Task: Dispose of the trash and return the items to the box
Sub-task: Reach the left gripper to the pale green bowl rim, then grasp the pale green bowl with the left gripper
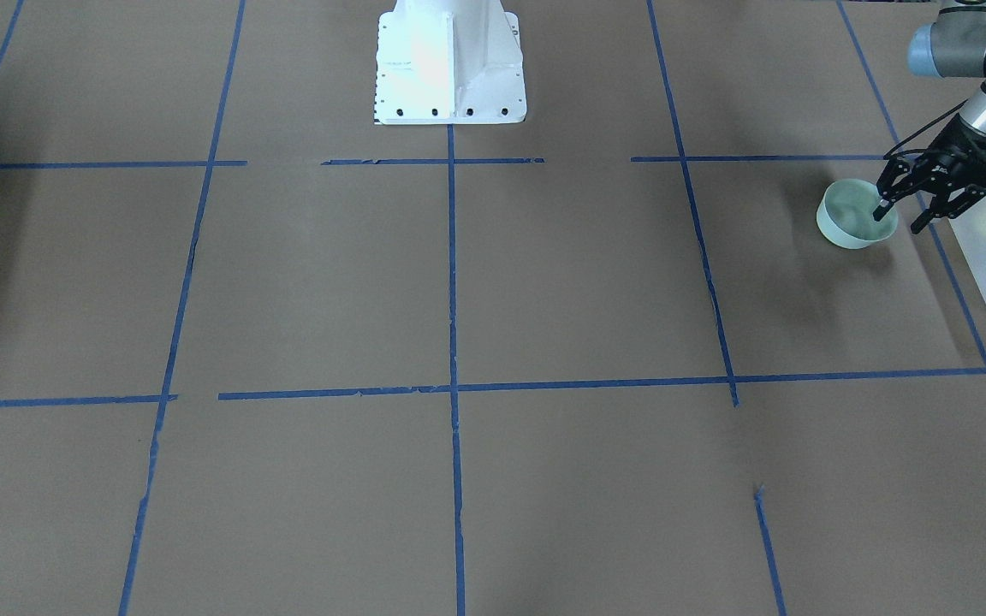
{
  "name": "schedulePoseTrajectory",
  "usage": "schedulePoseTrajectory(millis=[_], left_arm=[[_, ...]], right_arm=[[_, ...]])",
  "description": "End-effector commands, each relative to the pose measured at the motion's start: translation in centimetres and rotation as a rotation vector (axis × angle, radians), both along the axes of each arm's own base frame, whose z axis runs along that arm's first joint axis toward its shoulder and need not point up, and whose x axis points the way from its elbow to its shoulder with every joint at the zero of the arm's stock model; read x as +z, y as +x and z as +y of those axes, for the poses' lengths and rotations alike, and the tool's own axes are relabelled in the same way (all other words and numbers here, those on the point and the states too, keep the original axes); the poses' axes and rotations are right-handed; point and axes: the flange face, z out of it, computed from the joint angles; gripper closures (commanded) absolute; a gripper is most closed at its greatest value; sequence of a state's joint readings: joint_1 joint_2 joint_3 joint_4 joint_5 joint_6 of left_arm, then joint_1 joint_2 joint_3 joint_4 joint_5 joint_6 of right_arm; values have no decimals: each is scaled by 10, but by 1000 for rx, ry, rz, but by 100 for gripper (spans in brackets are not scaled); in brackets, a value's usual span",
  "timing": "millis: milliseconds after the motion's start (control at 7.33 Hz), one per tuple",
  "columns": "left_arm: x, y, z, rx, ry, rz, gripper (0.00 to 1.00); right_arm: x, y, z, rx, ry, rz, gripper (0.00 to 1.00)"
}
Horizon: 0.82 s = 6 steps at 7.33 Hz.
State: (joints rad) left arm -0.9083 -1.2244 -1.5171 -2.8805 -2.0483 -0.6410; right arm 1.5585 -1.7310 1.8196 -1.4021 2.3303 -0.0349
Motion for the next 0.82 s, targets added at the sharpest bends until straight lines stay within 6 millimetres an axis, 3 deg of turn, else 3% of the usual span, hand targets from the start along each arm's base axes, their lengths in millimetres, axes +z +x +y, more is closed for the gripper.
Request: schedulePoseTrajectory(millis=[0, 273, 409, 682], left_arm=[[-4, 6, 0, 16, 17, 12, 100], [-17, 11, -2, 60, 41, 39, 100], [-25, 10, 4, 165, 43, 91, 100], [-32, -23, -1, 193, 56, 150, 100]], right_arm=[[1, 0, 1, 1, -3, 0, 0], [1, 0, 0, 3, -4, -1, 0], [1, 0, 0, 4, -5, -1, 0], [0, 0, 0, 3, -4, -4, 0]])
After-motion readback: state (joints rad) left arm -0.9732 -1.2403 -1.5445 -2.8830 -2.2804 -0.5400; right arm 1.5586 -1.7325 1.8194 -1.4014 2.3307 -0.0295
